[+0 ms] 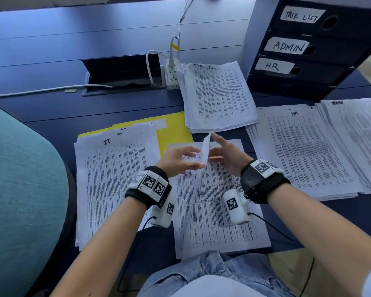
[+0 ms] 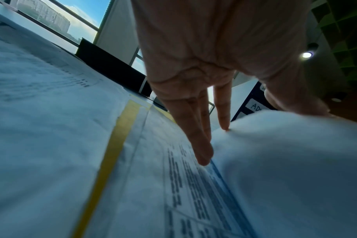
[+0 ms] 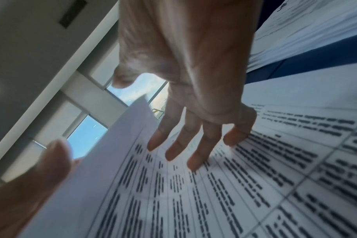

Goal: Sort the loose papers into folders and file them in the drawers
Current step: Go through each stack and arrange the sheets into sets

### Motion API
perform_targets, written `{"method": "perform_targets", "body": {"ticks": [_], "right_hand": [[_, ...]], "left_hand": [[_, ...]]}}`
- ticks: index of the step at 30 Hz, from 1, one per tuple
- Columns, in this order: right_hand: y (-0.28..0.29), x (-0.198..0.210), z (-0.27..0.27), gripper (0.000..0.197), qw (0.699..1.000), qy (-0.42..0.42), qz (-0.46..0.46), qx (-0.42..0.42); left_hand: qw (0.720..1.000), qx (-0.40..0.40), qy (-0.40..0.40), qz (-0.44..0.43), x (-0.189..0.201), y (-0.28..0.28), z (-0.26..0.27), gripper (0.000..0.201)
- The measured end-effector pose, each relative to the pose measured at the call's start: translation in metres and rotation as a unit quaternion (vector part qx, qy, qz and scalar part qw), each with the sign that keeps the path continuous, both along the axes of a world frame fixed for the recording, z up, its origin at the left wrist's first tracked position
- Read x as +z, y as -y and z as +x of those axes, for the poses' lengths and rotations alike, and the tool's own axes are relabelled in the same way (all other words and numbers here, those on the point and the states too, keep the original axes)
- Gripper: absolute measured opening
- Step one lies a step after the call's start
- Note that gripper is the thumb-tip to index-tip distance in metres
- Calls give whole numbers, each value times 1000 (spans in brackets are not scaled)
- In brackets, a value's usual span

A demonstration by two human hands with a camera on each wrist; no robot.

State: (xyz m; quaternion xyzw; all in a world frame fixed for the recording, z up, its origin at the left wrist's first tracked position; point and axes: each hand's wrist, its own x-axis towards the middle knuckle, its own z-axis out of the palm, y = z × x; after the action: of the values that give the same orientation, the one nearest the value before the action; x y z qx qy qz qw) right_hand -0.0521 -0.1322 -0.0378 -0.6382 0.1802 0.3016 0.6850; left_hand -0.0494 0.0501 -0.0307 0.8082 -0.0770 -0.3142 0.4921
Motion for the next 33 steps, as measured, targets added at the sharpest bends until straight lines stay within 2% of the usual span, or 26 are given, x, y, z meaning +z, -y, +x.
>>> {"method": "perform_targets", "body": {"ticks": [3, 5, 7, 11, 17, 21, 24, 29, 33], "right_hand": [[7, 4, -1, 39, 999, 7, 27, 32], [10, 2, -3, 26, 998, 23, 26, 47], [10, -2, -4, 15, 998, 32, 45, 24], [5, -11, -7, 12, 998, 66, 20, 7], [-1, -15, -7, 16, 996, 84, 4, -14], [-3, -18, -9, 17, 995, 97, 2, -20], [-4, -16, -8, 23, 997, 78, 3, -23], [0, -8, -6, 27, 998, 31, 34, -30], [-1, -3, -7, 36, 1000, 23, 20, 7]], "left_hand": [[1000, -3, 20, 7, -1, 5, -3, 72], [999, -3, 35, 20, -2, 9, -5, 67], [998, 0, 51, 29, -5, 12, -6, 62], [998, 23, 53, 17, -5, 11, -10, 63], [994, 53, 91, 31, -6, 9, -13, 54], [990, 43, 127, 45, -6, 11, -16, 48], [986, 45, 151, 53, -6, 11, -16, 44], [990, 66, 126, 11, -9, 8, -16, 43], [992, 76, 96, -18, -8, 6, -15, 41]]}}
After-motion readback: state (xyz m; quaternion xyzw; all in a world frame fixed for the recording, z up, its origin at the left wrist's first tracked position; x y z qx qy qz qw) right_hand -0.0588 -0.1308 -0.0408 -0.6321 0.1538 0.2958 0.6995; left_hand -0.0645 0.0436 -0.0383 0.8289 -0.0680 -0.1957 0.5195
